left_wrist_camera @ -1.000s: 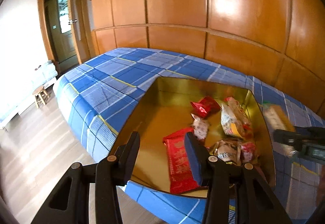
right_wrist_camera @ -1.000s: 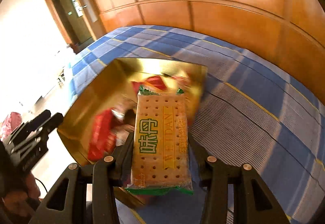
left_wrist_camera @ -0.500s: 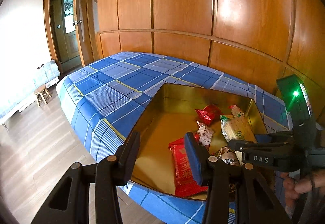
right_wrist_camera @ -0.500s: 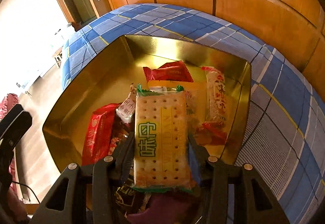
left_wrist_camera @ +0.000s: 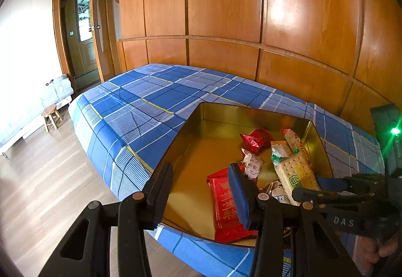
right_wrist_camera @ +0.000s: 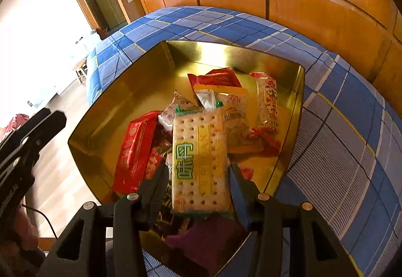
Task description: Organize snacks
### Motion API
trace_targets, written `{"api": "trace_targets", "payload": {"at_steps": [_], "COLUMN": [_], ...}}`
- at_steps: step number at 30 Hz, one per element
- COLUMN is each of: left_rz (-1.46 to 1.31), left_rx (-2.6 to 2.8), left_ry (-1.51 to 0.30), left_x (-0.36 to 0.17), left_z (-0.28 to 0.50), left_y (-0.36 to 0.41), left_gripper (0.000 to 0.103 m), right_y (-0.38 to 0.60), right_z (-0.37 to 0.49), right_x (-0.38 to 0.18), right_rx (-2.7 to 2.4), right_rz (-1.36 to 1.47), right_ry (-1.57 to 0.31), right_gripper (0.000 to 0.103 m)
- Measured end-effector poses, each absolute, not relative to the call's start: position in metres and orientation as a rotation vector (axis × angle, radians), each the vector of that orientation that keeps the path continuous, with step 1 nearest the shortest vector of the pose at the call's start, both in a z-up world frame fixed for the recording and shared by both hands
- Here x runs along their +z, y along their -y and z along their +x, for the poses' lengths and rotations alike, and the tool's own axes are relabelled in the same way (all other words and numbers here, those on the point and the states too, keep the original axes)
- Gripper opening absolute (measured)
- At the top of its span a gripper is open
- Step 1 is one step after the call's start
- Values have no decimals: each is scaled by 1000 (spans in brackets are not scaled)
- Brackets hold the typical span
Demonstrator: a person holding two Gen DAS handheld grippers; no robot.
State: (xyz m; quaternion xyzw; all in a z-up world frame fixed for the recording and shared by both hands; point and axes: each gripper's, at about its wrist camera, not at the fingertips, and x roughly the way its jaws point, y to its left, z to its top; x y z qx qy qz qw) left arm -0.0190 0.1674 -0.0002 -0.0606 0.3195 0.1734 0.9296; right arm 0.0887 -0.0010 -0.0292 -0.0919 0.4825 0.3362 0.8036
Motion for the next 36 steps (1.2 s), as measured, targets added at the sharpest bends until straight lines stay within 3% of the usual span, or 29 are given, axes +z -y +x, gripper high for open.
{"api": "trace_targets", "payload": {"at_steps": [2, 4, 6, 8, 36], "left_rz": [-125, -123, -123, -120, -88], "left_rx": [356, 356, 354, 353, 320], "left_ry": [-657, -659, -660, -663, -662], "left_x": [-1, -2, -2, -3, -1], "left_z": [-18, -18, -17, -16, -18], "left_y": [-167, -167, -166, -165, -149], "left_gripper": [46, 46, 46, 46, 48], "right_y": [-2, -5, -8, -14, -1], "right_z": [83, 80, 84, 93, 81], "right_x": [-28, -29, -30, -35, -28], "right_rx": [714, 706, 710, 685, 645], "right_rz": [-240, -273, -265, -277, -227], "right_ry": [-1005, -987, -987, -999, -938], "right_gripper": [45, 29, 24, 13, 16]}}
